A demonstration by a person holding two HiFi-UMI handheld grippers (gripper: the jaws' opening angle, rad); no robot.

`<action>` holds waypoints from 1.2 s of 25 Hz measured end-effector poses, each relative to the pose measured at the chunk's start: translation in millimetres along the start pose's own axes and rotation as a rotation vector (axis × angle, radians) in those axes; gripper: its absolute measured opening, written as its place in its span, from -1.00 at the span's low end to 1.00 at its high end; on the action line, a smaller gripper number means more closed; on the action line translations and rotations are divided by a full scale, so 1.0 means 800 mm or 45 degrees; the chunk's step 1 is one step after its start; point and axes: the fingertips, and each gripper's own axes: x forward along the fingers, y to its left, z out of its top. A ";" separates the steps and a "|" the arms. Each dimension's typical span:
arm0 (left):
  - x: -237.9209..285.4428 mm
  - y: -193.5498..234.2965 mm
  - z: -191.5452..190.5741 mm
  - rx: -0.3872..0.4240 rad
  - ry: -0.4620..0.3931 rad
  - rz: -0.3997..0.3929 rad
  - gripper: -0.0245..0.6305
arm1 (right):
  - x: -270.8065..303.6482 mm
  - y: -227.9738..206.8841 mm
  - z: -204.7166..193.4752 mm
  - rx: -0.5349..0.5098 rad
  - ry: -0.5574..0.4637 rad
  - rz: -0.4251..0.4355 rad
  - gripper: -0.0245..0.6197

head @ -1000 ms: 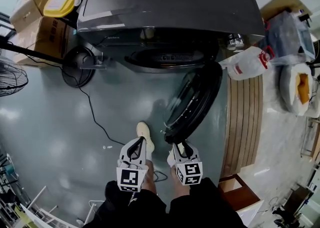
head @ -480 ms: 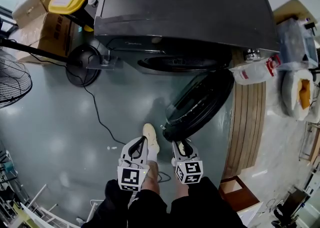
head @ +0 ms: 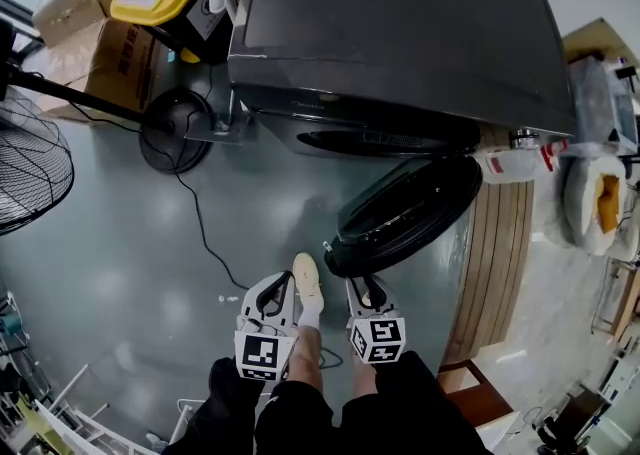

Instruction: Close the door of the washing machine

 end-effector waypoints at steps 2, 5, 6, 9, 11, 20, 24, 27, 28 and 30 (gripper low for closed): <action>-0.003 0.014 0.006 -0.006 -0.010 0.011 -0.85 | 0.008 0.007 0.007 -0.029 0.012 0.000 -0.44; -0.005 0.032 0.016 -0.020 -0.025 0.024 -0.85 | 0.020 0.015 0.020 -0.054 0.032 0.000 -0.44; -0.006 0.037 0.018 -0.022 -0.029 0.028 -0.85 | 0.023 0.017 0.023 -0.057 0.036 0.000 -0.44; -0.007 0.053 0.024 -0.027 -0.041 0.036 -0.85 | 0.035 0.026 0.035 -0.069 0.038 -0.002 -0.44; -0.008 0.064 0.027 -0.032 -0.048 0.041 -0.85 | 0.044 0.032 0.045 -0.085 0.030 -0.004 -0.45; 0.008 0.109 0.035 -0.045 -0.136 0.073 -0.85 | 0.089 0.046 0.085 -0.155 -0.032 -0.016 -0.49; 0.012 0.123 0.039 -0.043 -0.092 0.072 -0.85 | 0.105 0.045 0.100 -0.233 -0.050 -0.060 -0.63; 0.017 0.135 0.045 -0.042 -0.097 0.076 -0.85 | 0.117 0.048 0.111 -0.268 -0.055 -0.063 -0.65; 0.019 0.138 0.047 -0.042 -0.102 0.076 -0.85 | 0.120 0.049 0.115 -0.275 -0.057 -0.065 -0.65; 0.022 0.141 0.052 -0.037 -0.112 0.077 -0.85 | 0.125 0.048 0.121 -0.291 -0.066 -0.074 -0.69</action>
